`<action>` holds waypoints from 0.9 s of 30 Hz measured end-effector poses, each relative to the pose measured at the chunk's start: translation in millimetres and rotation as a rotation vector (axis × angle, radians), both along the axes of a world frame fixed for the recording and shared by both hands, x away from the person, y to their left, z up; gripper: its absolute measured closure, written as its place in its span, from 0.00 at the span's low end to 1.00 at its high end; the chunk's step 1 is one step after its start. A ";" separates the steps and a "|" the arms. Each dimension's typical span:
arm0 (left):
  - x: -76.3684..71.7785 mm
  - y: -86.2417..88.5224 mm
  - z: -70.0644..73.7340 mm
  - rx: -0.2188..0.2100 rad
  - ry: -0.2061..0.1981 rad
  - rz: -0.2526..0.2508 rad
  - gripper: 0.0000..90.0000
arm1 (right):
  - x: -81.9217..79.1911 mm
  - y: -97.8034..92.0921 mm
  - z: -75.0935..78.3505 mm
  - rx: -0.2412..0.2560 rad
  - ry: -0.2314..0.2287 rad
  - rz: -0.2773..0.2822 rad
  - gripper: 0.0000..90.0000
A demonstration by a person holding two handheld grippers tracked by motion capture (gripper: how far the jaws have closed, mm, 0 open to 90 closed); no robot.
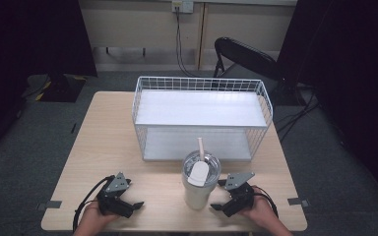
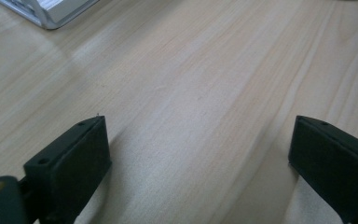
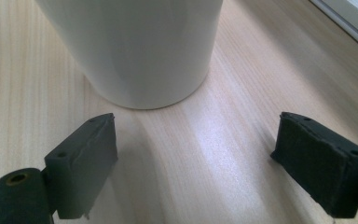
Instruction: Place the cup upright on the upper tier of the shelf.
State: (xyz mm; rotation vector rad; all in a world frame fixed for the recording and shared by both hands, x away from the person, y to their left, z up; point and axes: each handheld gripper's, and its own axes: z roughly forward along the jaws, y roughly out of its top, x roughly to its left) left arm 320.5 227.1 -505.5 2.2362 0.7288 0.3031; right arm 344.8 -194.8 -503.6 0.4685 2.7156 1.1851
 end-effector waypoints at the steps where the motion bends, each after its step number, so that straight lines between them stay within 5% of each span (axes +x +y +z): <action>1: 0.0 0.0 0.0 0.000 0.000 0.000 0.03 | 0.0 0.0 0.0 0.000 0.000 0.000 0.14; 9: 1.1 -0.4 -0.3 0.010 0.007 0.016 0.00 | -0.9 1.1 0.5 0.008 0.004 -0.021 0.16; 14: 1.1 -0.4 -0.3 0.011 0.007 0.016 0.00 | -2.1 4.1 9.3 0.019 0.047 -0.014 0.16; 19: 1.1 -0.4 -0.3 0.010 0.008 0.016 0.00 | -4.5 8.4 17.8 0.031 0.030 -0.008 0.16; 27: 1.2 -0.3 -0.3 0.010 0.008 0.015 0.00 | -3.6 11.6 35.2 0.125 0.042 0.006 0.14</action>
